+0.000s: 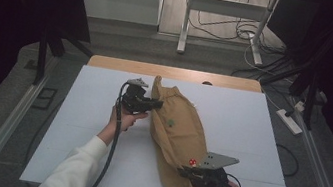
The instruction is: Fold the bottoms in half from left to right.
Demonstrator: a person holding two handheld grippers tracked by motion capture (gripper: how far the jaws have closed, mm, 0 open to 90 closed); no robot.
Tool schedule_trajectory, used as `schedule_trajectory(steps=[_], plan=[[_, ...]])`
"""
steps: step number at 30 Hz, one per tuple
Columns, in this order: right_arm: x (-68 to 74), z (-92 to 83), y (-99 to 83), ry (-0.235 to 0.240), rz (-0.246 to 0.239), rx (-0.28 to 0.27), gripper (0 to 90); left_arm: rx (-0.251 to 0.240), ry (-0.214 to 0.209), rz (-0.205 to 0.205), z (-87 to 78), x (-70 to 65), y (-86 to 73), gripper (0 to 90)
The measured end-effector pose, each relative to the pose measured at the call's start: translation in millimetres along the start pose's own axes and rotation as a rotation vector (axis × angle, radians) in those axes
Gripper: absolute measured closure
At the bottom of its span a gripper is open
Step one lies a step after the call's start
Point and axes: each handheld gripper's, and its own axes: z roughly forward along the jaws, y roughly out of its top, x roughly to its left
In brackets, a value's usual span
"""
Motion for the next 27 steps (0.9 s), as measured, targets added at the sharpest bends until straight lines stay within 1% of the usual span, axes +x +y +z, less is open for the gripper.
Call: schedule_trajectory(steps=[7,11,14,20,27], plan=[[-2.3,-4.2,-3.5,-0.014,0.006,0.002,86.1,0.004,-0.003,0.007,5.8,-2.1,1.2,81.5],[-3.3,-7.4,-5.6,-0.021,0.014,0.004,86.2,0.009,-0.006,0.015,11.5,-4.8,3.5,81.5],[-4.2,-10.5,-7.4,-0.023,0.02,-0.001,86.1,0.01,-0.011,0.013,17.0,-7.0,5.6,81.5],[-5.4,-14.6,-13.4,-0.034,0.039,-0.001,86.1,0.033,-0.017,0.015,30.5,-11.5,9.6,81.1],[-6.6,-16.5,-18.1,-0.045,0.037,0.012,86.1,0.054,-0.008,0.014,42.6,-14.5,12.2,80.6]])
